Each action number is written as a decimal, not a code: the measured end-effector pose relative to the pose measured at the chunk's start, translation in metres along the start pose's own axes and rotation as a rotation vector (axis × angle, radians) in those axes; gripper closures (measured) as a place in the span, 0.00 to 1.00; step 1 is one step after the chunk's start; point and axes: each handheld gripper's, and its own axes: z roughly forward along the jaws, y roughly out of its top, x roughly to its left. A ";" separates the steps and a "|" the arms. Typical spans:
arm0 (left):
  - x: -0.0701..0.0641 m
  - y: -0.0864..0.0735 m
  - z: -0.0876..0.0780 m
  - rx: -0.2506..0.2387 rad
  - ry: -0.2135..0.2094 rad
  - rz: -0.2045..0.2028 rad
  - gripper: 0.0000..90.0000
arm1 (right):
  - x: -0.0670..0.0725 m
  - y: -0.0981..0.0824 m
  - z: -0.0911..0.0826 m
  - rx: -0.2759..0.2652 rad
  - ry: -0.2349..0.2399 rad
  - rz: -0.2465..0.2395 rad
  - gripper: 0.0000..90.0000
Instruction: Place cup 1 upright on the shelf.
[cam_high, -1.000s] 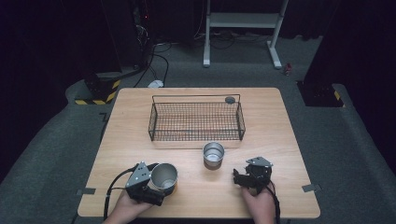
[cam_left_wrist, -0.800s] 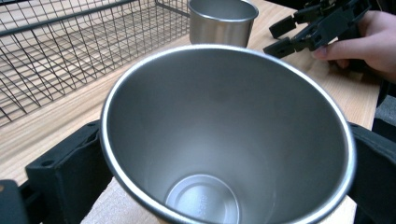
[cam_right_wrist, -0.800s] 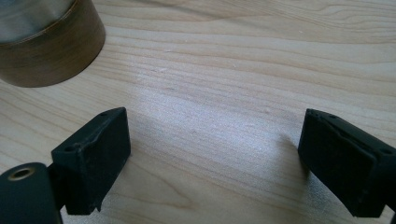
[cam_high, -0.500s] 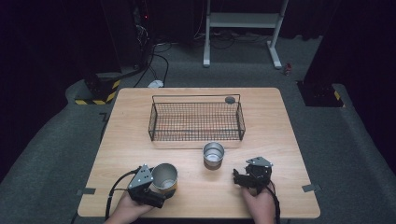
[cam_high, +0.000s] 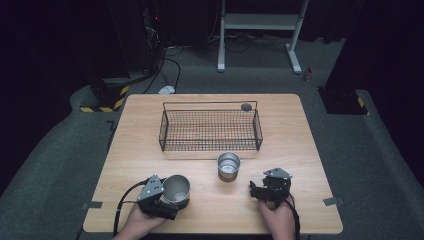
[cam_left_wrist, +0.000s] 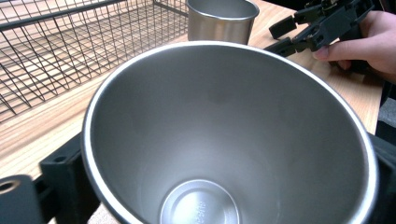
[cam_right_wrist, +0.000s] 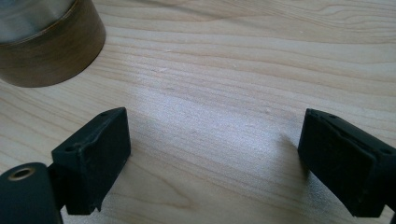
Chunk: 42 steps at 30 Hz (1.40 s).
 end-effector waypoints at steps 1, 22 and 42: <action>0.000 0.000 -0.001 -0.006 0.000 -0.001 0.10 | 0.000 0.000 0.000 0.000 0.000 0.000 0.10; 0.006 0.002 -0.009 -0.033 0.028 0.006 0.14 | 0.000 0.000 0.000 0.000 0.000 0.000 0.10; 0.034 -0.001 -0.024 -0.062 0.105 -0.040 0.15 | 0.000 0.000 0.000 0.000 0.000 0.000 0.10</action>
